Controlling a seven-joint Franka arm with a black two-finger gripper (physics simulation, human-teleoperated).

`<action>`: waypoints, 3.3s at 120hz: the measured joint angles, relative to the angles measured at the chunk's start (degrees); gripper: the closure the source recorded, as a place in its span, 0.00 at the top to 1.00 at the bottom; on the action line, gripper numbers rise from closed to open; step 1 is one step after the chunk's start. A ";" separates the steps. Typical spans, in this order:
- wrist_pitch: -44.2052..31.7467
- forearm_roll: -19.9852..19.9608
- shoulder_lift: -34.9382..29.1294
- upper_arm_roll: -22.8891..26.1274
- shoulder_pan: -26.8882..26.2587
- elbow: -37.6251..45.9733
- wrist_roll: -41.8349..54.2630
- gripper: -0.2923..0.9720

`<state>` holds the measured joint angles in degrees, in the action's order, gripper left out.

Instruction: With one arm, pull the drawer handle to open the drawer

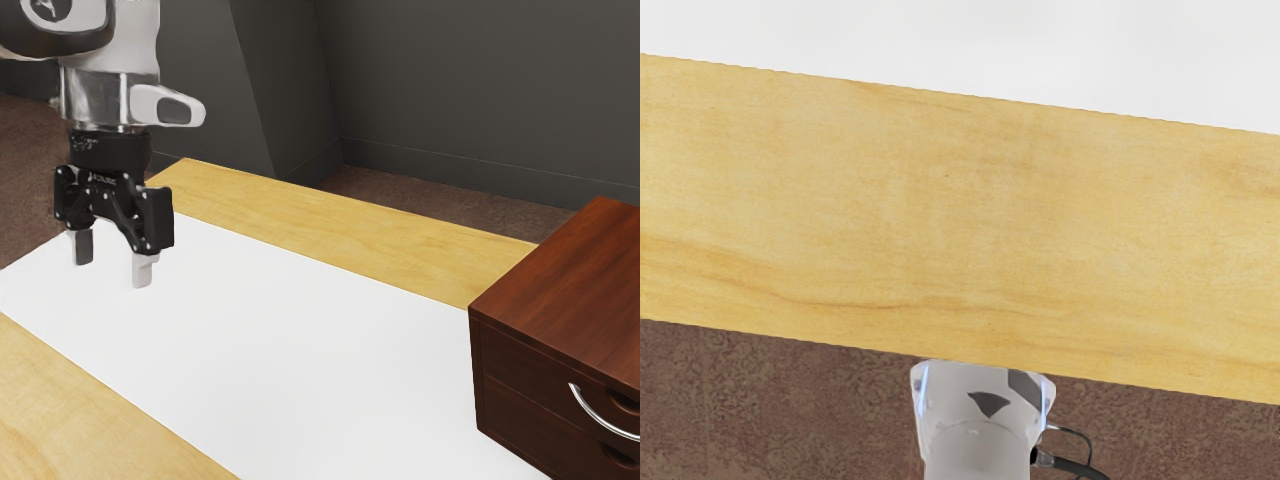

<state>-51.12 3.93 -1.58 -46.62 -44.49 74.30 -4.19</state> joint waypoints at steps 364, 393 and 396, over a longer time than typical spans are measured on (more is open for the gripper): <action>-68.22 17.98 -8.61 49.61 -6.48 35.49 39.77 0.77; -69.43 18.05 -7.10 49.51 -5.87 35.70 40.74 0.77; -69.53 18.10 -7.09 49.48 -5.88 35.68 40.79 0.77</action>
<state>-120.65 22.02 -8.67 2.86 -50.37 109.98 36.60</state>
